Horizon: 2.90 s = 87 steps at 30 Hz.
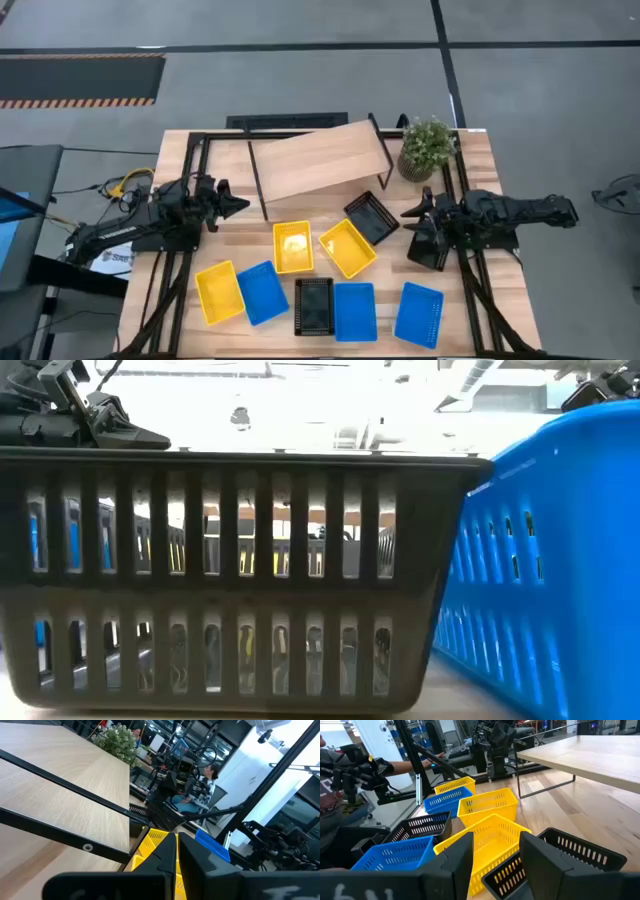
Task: Stack baskets on shelf by color
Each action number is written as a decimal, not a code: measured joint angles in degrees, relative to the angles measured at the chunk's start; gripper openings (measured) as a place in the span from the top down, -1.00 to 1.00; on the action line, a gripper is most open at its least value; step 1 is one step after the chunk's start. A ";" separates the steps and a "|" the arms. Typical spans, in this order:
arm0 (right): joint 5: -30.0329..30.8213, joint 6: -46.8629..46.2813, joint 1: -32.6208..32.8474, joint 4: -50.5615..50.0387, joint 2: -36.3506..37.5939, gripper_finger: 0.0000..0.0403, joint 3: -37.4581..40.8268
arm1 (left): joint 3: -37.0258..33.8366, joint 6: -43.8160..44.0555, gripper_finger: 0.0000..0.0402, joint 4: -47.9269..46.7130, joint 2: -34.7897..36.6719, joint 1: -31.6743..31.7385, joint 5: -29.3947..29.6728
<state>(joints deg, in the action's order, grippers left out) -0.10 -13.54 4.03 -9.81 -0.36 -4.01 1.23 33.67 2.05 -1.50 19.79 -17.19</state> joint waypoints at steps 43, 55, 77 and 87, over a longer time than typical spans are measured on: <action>0.02 0.00 -0.01 0.09 0.02 0.09 0.01 | 0.01 -0.02 0.98 0.00 0.00 0.02 0.00; 0.04 0.00 -0.02 2.17 0.02 0.09 0.22 | 0.00 0.00 0.98 0.02 0.00 0.02 0.00; 0.11 -3.72 -0.04 7.93 0.02 0.09 0.24 | -0.01 3.55 0.98 -0.01 0.00 0.00 7.19; 0.33 -8.89 -0.48 12.63 0.01 0.09 0.15 | -0.01 9.31 0.98 0.28 0.02 0.00 12.38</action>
<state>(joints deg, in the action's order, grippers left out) 0.23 -22.44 3.55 2.82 -0.34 -3.86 1.21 42.98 2.33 -1.48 19.79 -4.81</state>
